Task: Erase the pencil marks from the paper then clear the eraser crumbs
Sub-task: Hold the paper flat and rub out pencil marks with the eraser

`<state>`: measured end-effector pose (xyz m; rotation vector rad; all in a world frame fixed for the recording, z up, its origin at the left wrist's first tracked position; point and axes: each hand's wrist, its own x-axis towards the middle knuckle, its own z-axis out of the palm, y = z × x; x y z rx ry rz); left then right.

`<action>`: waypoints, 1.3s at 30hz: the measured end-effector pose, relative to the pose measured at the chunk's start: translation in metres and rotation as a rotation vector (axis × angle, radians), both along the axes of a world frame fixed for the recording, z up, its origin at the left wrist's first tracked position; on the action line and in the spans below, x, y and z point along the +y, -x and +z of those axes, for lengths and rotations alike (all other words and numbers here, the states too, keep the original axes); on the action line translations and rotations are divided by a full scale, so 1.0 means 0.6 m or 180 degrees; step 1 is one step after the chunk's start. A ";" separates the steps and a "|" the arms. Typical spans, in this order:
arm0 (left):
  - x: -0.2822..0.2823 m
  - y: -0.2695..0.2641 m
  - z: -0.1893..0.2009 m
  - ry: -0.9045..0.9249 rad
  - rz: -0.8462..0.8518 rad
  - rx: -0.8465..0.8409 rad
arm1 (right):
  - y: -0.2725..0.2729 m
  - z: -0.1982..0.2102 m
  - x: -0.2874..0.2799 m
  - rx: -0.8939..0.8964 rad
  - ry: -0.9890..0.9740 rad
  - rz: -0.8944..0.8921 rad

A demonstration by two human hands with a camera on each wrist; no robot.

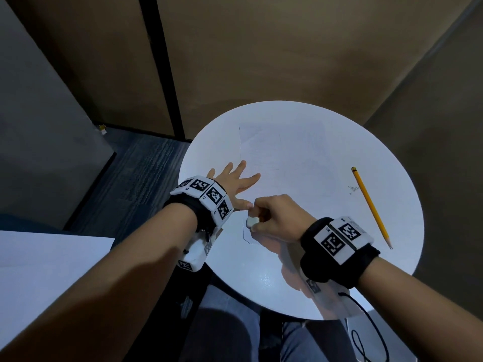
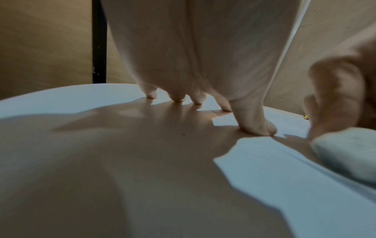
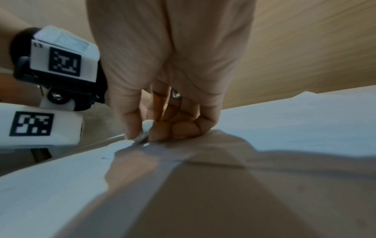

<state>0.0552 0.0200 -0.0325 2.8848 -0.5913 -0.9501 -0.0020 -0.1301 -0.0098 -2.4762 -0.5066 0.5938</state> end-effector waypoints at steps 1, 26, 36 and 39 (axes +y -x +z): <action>0.000 0.000 0.000 -0.0002 0.0002 0.0008 | 0.000 0.002 0.001 0.0064 0.0043 0.0075; 0.015 0.011 0.006 0.0687 0.0129 -0.0394 | 0.004 -0.006 -0.011 0.1398 -0.1535 -0.1364; 0.011 0.002 -0.008 -0.0019 -0.0166 -0.0148 | 0.000 -0.026 0.012 0.0797 -0.1064 -0.1273; 0.010 0.001 -0.008 -0.0097 -0.0201 -0.0132 | -0.002 -0.023 0.006 0.0692 -0.0702 -0.0773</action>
